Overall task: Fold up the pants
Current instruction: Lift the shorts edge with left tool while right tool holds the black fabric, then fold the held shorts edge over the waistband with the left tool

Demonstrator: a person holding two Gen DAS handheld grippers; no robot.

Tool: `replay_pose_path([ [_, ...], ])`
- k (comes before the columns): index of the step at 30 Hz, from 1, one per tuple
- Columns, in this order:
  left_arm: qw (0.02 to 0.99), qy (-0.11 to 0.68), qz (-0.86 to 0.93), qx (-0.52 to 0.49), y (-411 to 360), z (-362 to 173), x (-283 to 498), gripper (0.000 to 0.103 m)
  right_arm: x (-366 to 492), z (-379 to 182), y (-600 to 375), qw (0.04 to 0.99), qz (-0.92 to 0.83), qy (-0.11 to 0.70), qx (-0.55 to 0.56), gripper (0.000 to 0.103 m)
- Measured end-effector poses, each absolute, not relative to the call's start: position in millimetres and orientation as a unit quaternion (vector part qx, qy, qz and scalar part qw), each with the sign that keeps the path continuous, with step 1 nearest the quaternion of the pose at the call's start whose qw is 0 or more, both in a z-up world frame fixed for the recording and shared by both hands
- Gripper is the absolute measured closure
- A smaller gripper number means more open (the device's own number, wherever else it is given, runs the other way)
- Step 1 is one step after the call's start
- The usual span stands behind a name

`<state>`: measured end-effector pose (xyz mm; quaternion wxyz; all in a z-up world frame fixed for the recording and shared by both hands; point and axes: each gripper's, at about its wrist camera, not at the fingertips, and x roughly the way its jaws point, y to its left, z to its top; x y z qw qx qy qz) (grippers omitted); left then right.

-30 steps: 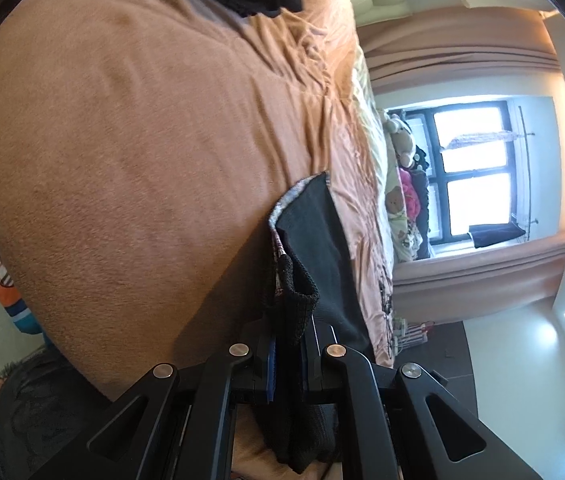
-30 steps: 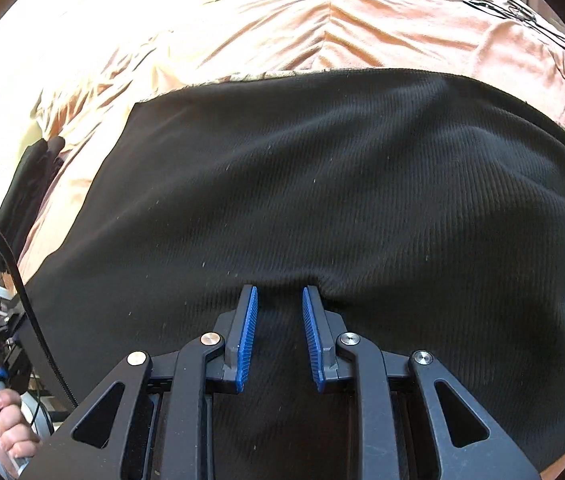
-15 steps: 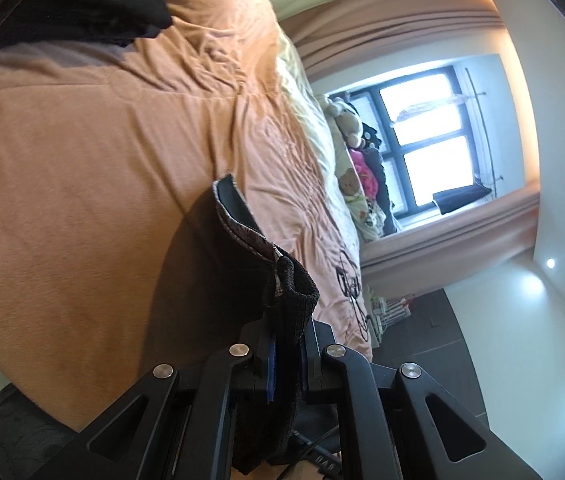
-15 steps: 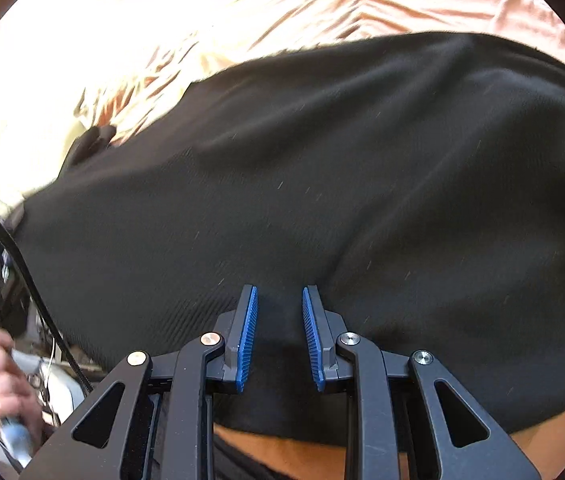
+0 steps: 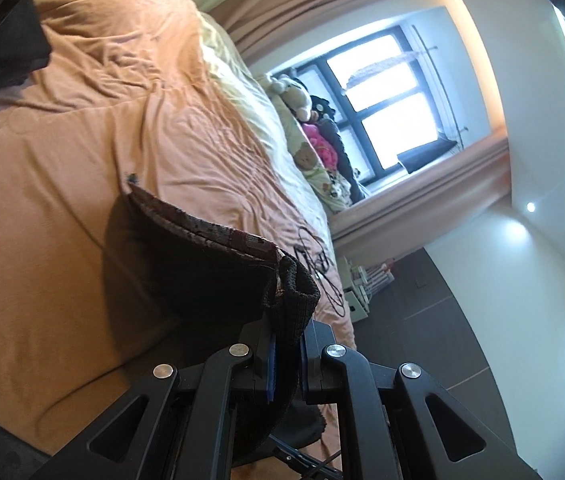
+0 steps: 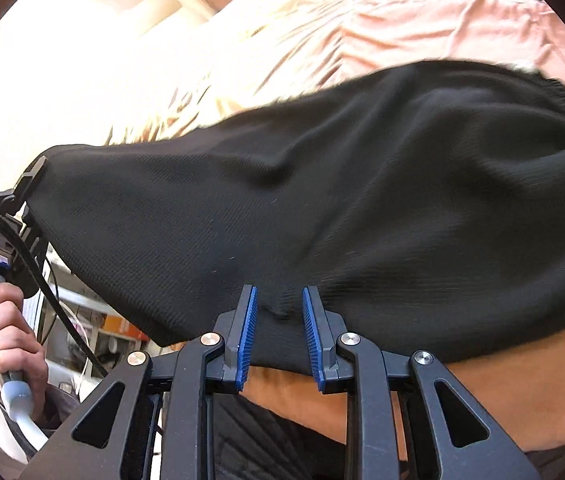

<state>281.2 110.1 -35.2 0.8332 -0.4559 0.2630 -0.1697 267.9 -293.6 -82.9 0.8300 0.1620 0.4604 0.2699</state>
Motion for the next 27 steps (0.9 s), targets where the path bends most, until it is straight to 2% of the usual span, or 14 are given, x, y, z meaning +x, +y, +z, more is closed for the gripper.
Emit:
replay_pose_path([
  [1, 0.834, 0.263, -0.174, -0.452, 105.4, -32.0, 284.1, 0.095, 269.7, -77.5, -297.0, 0.833, 0.265, 0.456, 0.166, 0.079],
  [3, 0.836, 0.265, -0.185, -0.442, 93.3, -23.8, 291.4, 0.095, 264.8, -71.0, -310.3, 0.843, 0.254, 0.443, 0.172, 0.063],
  [4, 0.837, 0.266, -0.19, -0.438, 88.5, -20.6, 293.9, 0.095, 259.1, -67.3, -320.2, 0.85, 0.246, 0.432, 0.173, 0.049],
  [5, 0.838, 0.268, -0.196, -0.433, 82.3, -17.2, 297.2, 0.095, 255.9, -64.6, -326.7, 0.855, 0.24, 0.425, 0.174, 0.04],
  [16, 0.836, 0.293, -0.258, -0.385, 4.7, 7.0, 326.7, 0.095, 208.0, -45.2, -408.8, 0.876, 0.217, 0.383, 0.198, 0.038],
  [27, 0.815, 0.351, -0.305, -0.346, -84.4, -8.5, 339.0, 0.094, 171.0, -44.3, -463.7, 0.888, 0.189, 0.364, 0.21, 0.038],
])
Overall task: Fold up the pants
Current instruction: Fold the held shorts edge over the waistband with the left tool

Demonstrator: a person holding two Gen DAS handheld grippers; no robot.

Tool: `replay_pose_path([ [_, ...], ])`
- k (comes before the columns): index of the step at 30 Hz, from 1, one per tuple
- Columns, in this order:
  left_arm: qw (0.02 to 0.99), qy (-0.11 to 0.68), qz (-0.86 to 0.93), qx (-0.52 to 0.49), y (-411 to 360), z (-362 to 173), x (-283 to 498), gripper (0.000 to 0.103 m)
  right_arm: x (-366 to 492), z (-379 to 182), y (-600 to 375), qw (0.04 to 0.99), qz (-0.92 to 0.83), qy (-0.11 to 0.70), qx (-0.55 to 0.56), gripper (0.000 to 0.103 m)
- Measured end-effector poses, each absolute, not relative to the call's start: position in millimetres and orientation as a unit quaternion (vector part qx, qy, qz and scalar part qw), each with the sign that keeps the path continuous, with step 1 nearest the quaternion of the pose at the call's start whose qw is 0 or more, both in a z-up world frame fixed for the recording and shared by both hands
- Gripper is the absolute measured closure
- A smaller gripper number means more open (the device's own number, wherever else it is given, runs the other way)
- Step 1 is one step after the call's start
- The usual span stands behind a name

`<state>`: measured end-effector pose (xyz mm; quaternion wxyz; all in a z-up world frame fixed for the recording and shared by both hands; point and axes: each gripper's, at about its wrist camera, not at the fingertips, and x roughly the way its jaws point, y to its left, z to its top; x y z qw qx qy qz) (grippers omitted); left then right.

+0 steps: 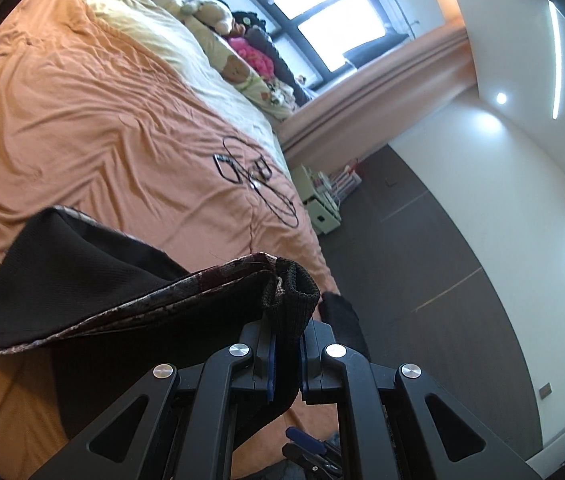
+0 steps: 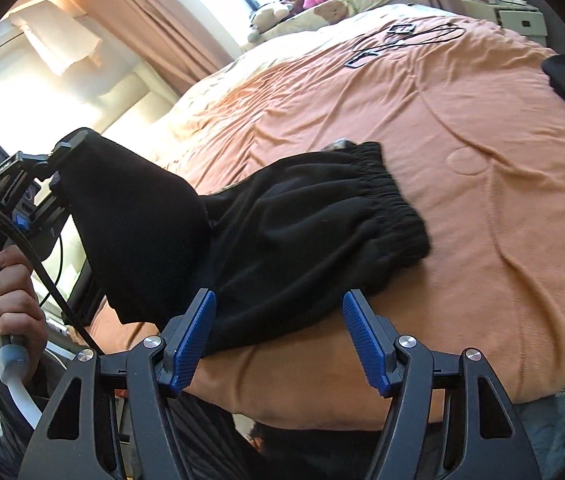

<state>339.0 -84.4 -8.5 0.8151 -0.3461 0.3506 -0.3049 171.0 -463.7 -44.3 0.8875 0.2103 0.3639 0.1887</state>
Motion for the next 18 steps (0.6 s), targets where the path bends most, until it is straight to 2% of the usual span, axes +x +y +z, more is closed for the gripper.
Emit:
replay_pose_path([
  [18, 0.763, 0.455, -0.353, -0.292, -204.8, -67.7, 334.0, 0.095, 137.2, -59.2, -529.9, 0.887, 0.144, 0.365, 0.242, 0.038],
])
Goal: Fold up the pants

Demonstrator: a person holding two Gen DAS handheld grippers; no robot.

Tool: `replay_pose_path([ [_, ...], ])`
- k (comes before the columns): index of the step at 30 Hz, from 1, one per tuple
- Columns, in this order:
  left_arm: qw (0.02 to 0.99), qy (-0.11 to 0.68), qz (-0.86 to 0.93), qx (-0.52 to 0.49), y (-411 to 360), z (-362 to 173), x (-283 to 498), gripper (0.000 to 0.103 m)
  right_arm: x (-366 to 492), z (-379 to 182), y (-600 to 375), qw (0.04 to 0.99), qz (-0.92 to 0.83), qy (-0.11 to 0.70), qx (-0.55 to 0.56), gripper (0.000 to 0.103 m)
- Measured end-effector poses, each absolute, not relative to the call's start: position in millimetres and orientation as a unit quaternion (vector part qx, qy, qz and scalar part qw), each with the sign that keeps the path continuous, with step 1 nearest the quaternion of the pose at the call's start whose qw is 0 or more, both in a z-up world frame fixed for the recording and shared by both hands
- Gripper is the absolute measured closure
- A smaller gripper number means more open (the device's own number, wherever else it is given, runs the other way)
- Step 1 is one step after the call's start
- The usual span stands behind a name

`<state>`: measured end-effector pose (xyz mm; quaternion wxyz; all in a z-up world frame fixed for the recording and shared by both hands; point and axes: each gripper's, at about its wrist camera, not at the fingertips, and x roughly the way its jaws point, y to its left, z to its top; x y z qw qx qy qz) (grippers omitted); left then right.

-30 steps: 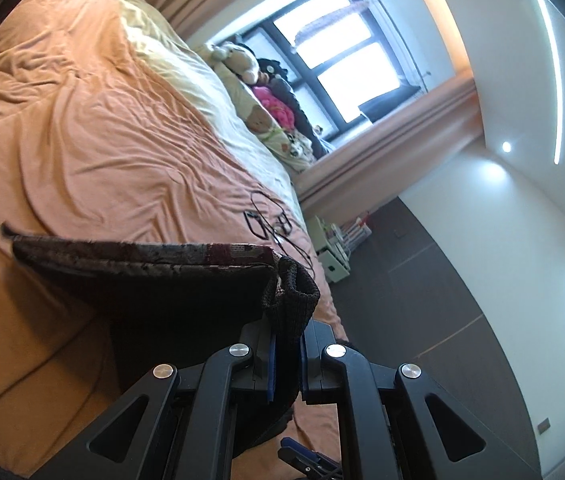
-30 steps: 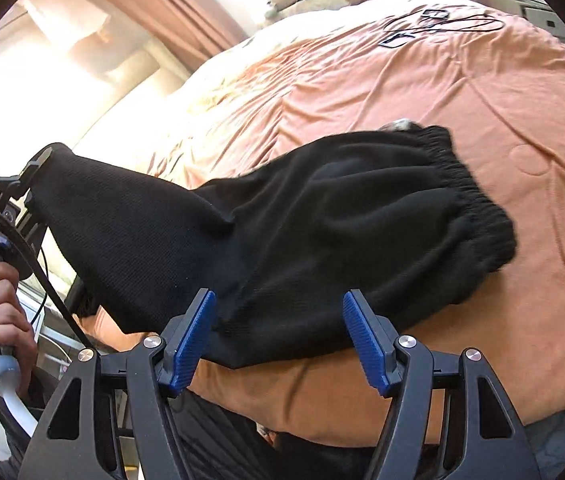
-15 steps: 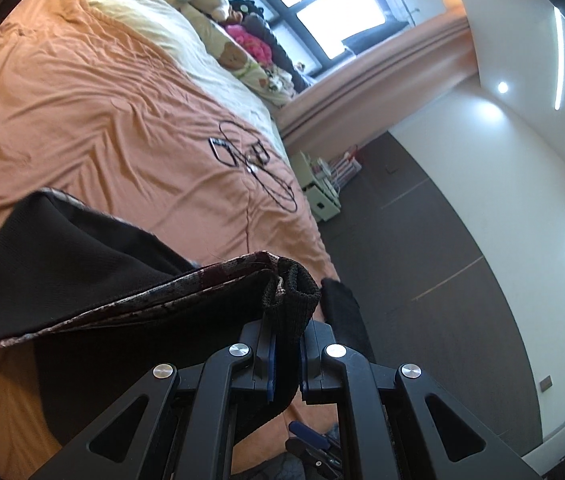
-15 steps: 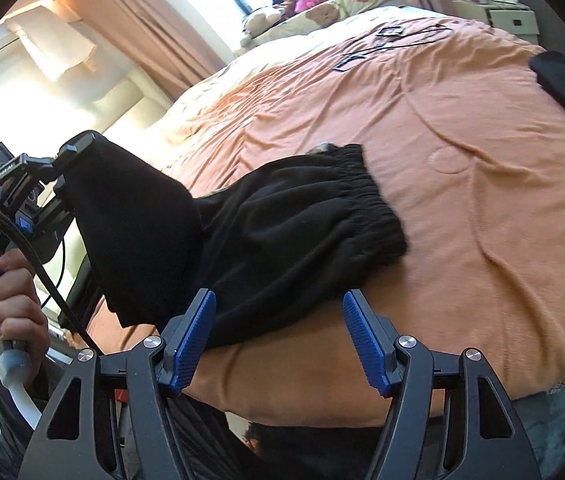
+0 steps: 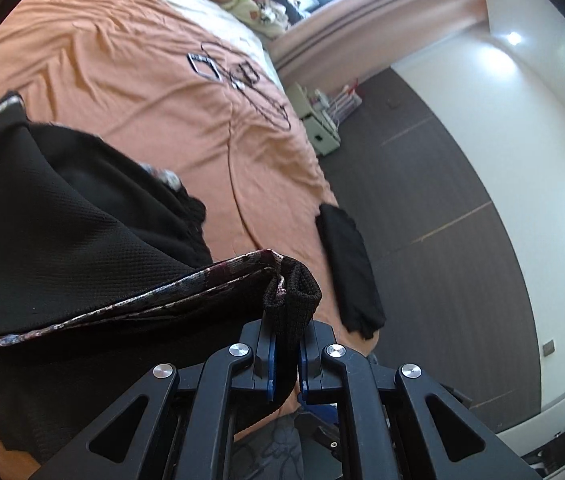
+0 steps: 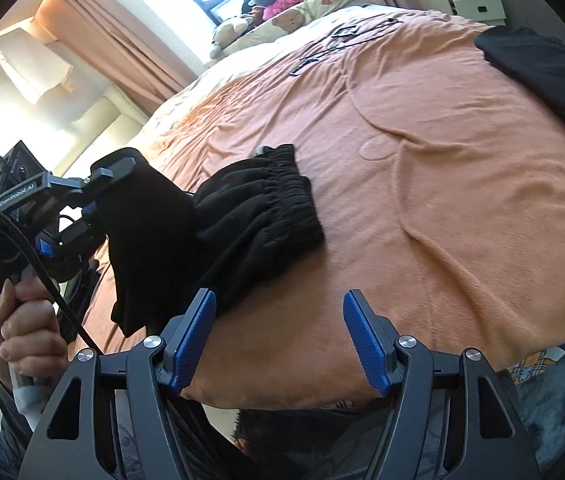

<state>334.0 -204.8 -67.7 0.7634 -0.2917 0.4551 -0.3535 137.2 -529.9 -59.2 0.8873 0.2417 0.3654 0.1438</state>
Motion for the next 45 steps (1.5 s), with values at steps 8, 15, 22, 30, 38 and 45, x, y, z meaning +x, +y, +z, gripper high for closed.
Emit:
replay_pose_path([
  [8, 0.744, 0.485, -0.359, -0.288, -232.4, -92.8, 335.2, 0.095, 128.3, -63.9, -552.3, 0.884, 0.125, 0.371, 0.255, 0.038],
  [15, 0.732, 0.513, -0.356, -0.272, -234.8, -102.9, 332.4, 0.056, 131.1, -62.4, -547.2, 0.879, 0.139, 0.377, 0.255, 0.038],
  [22, 0.763, 0.475, -0.326, -0.294, -177.1, -88.5, 329.3, 0.028, 142.8, -60.1, -521.0, 0.877, 0.158, 0.385, 0.239, 0.038],
  [30, 0.777, 0.474, -0.256, -0.325, -94.2, -108.3, 330.2, 0.028, 159.6, -70.3, -502.5, 0.877, 0.15, 0.398, 0.223, 0.038],
  [38, 0.775, 0.484, -0.21, -0.347, -41.1, -133.7, 330.0, 0.028, 171.1, -75.6, -491.2, 0.878, 0.14, 0.4, 0.224, 0.038],
  [45, 0.757, 0.5, -0.198, -0.372, -23.4, -158.8, 331.8, 0.028, 174.7, -78.8, -486.5, 0.876, 0.135, 0.407, 0.22, 0.038],
])
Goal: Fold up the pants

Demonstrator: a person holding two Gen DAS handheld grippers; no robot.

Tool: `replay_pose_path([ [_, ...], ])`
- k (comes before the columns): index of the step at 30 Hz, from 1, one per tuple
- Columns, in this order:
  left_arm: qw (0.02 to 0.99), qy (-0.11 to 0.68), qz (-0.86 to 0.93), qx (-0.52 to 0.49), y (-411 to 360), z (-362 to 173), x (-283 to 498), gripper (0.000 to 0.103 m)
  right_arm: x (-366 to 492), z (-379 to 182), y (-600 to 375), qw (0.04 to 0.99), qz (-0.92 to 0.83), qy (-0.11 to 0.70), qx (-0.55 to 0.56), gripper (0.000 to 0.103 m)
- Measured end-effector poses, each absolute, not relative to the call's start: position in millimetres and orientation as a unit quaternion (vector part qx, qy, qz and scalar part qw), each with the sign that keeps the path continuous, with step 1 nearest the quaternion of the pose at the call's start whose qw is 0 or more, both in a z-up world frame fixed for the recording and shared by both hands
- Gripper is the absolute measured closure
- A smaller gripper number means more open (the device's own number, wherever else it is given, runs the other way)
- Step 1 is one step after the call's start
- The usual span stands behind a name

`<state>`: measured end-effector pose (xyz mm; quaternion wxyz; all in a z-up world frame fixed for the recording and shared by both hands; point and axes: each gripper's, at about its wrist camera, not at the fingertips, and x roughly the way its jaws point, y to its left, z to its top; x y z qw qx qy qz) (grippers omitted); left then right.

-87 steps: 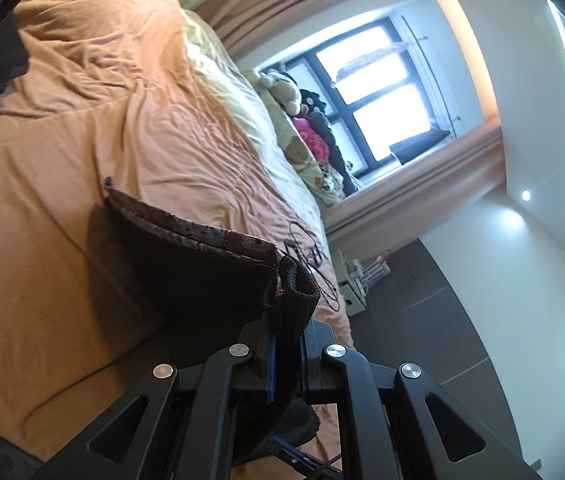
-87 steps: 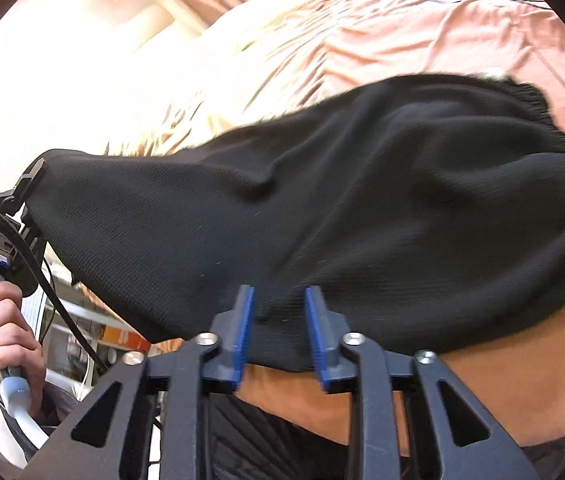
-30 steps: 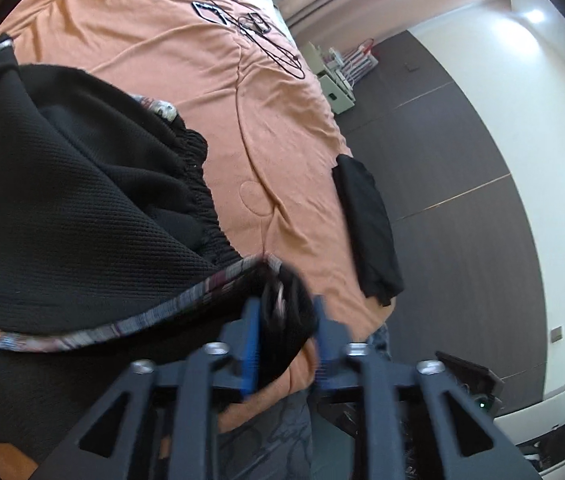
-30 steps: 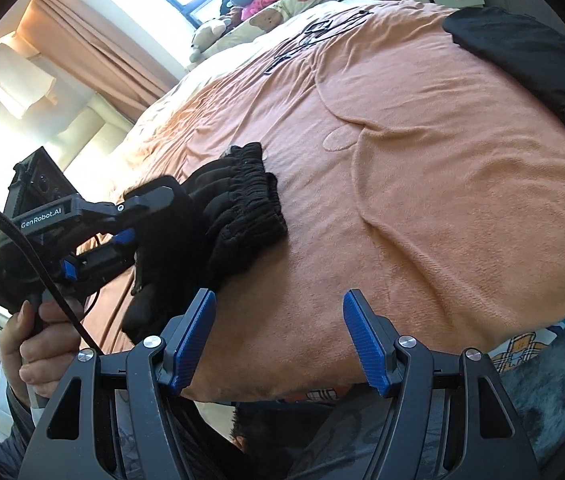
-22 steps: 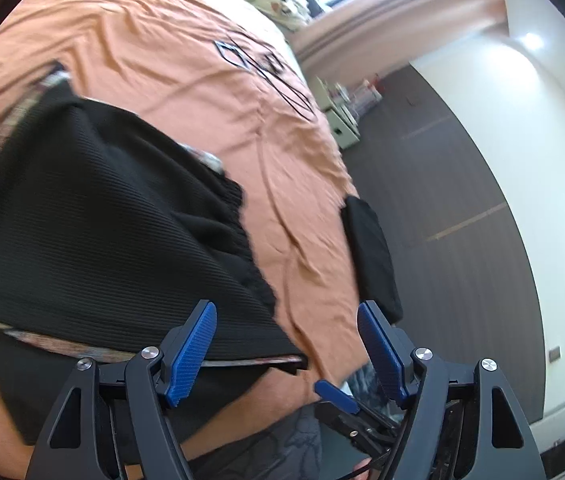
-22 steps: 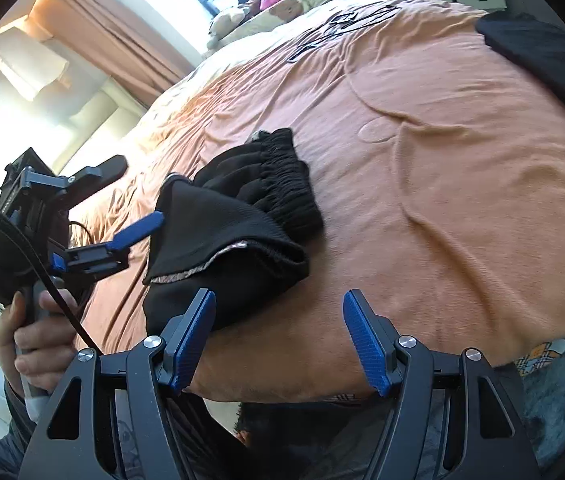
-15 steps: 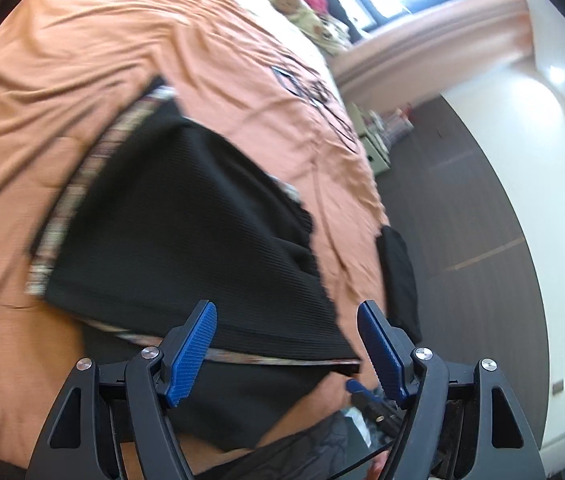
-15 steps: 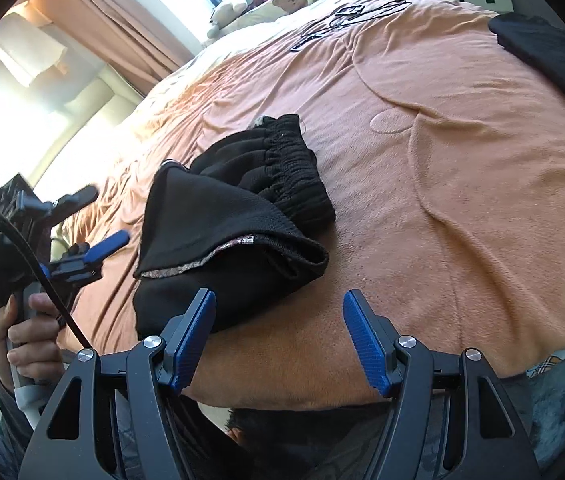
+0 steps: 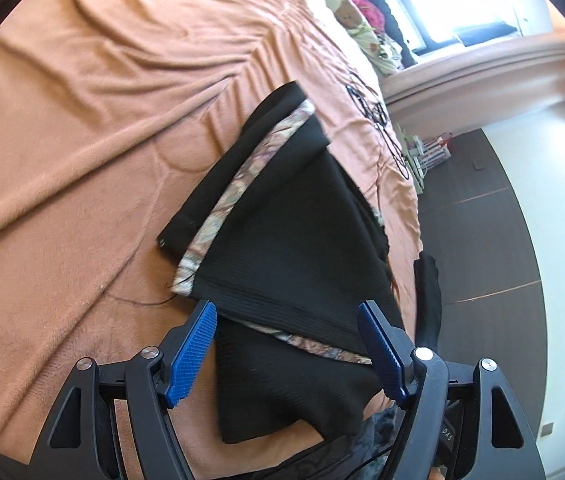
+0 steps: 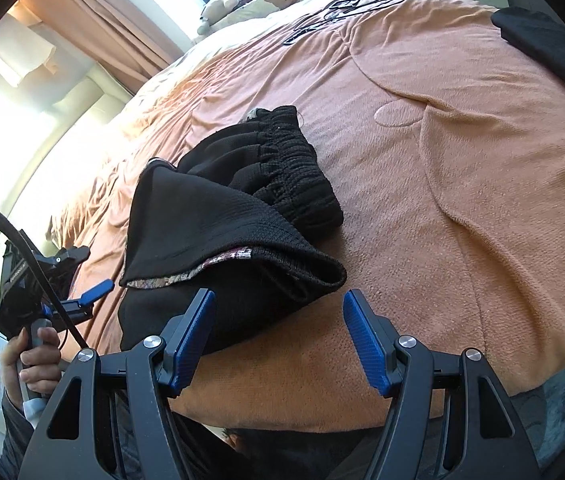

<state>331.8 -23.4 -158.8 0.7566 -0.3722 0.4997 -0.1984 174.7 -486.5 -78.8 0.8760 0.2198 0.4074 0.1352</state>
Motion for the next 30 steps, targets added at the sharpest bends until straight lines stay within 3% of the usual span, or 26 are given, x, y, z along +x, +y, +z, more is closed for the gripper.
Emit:
replay_pose_path([
  [14, 0.744, 0.486, -0.196, -0.414, -33.4, -191.3, 354.4, 0.028, 177.5, -83.4, -481.2, 0.876, 0.123, 0.412, 0.22, 0.039],
  [17, 0.759, 0.466, -0.183, -0.417, -31.2, -188.4, 359.6, 0.03, 176.1, -81.4, -484.1, 0.878, 0.121, 0.407, 0.22, 0.052],
  [20, 0.769, 0.452, -0.166, -0.421, -26.9, -182.1, 360.4, 0.056, 175.5, -80.3, -487.6, 0.881, 0.124, 0.402, 0.217, 0.067],
  [22, 0.776, 0.444, -0.164, -0.418, -25.2, -175.3, 362.0, 0.08, 174.5, -79.6, -490.2, 0.883, 0.124, 0.398, 0.214, 0.075],
  [25, 0.789, 0.429, -0.169, -0.406, -23.8, -158.7, 365.2, 0.092, 172.7, -77.8, -494.4, 0.886, 0.129, 0.389, 0.217, 0.086],
  [30, 0.805, 0.401, -0.187, -0.396, -24.0, -128.2, 375.9, 0.095, 170.4, -75.3, -499.6, 0.888, 0.141, 0.377, 0.224, 0.089],
])
